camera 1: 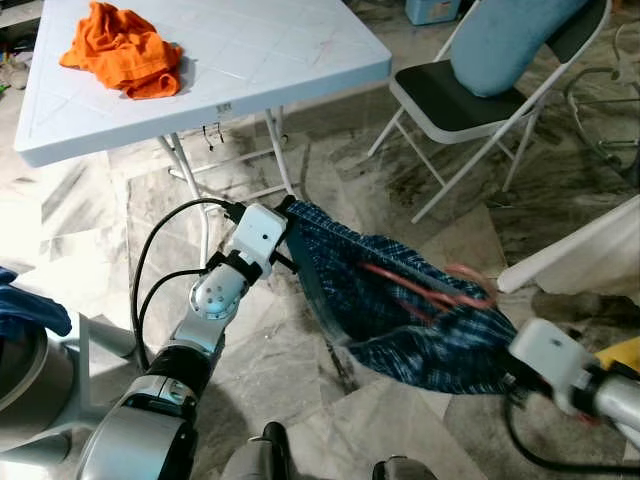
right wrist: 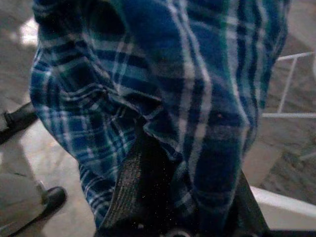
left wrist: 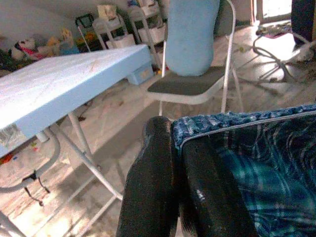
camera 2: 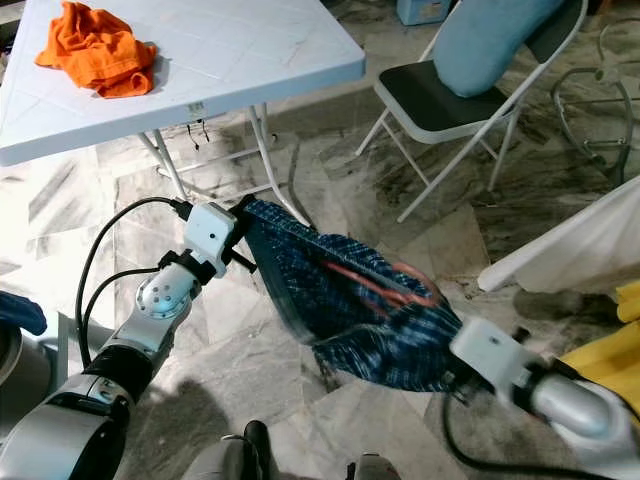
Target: Hang hanger
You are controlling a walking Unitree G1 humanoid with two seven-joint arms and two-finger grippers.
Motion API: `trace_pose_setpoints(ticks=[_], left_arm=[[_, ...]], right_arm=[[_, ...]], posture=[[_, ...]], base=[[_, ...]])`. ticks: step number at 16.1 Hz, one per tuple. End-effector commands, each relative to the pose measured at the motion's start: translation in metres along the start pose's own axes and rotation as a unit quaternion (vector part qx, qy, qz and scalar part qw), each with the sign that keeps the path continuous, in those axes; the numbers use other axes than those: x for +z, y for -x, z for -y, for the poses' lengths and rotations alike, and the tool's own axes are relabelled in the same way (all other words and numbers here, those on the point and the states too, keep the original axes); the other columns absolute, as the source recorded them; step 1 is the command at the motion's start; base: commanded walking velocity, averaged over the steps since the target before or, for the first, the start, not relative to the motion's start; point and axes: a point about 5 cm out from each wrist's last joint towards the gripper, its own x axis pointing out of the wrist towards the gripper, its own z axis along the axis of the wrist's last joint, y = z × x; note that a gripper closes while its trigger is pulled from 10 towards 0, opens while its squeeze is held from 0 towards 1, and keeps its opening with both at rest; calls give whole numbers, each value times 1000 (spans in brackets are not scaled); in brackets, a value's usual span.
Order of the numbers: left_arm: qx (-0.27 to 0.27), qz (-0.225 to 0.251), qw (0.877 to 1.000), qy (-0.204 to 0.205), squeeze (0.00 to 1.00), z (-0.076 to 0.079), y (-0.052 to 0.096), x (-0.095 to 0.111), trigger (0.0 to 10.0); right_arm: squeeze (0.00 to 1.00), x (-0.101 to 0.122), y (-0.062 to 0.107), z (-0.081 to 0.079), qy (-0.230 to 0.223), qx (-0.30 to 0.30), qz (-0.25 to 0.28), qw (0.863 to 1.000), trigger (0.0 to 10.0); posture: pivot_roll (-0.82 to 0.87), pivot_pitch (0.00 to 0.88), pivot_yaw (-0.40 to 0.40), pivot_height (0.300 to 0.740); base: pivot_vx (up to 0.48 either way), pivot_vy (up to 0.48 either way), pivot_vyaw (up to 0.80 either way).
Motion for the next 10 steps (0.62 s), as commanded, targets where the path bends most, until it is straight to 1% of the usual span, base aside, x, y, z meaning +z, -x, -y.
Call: trace_pose_setpoints(ticks=[1, 2, 3, 5, 6, 7, 8, 9, 10], left_arm=[[15, -23, 1000, 3, 0, -10, 6, -7, 0], [12, -38, 999, 11, 0, -9, 6, -12, 0], [7, -48, 999, 16, 0, -7, 7, -14, 0], [0, -66, 998, 17, 0, -4, 8, -19, 0], [-5, -81, 997, 19, 0, -2, 9, -23, 0], [-6, -84, 996, 18, 0, -2, 9, -24, 0], [-7, -90, 995, 36, 0, -1, 9, -26, 0], [-10, -91, 995, 41, 0, 0, 9, -26, 0], [-19, -96, 993, 65, 0, 6, 10, -29, 0]], right_arm=[[0, 6, 11, 6, -8, 8, 10, 1000, 10000], [0, 17, 23, 9, -33, 26, 42, 998, 10000], [0, 24, 30, 12, -47, 37, 59, 996, 10000], [0, 35, 39, 16, -61, 58, 82, 993, 10000], [0, 47, 44, 18, -80, 74, 112, 988, 10000], [0, 49, 45, 18, -83, 75, 117, 987, 10000], [0, 57, 47, 20, -98, 76, 143, 982, 10000], [0, 60, 48, 19, -104, 79, 151, 980, 10000], [0, 66, 50, 21, -126, 76, 176, 973, 10000]], posture=[[-228, 209, 72, 740], [-229, 209, 74, 740], [-231, 209, 75, 740], [-237, 207, 81, 740], [-237, 206, 83, 740], [-237, 206, 83, 740], [-235, 205, 83, 740], [-235, 205, 83, 740], [-232, 203, 84, 740]], base=[[0, 0, 0], [0, 0, 0], [0, 0, 0], [0, 0, 0], [0, 0, 0], [0, 0, 0], [0, 0, 0], [0, 0, 0], [0, 0, 0]])
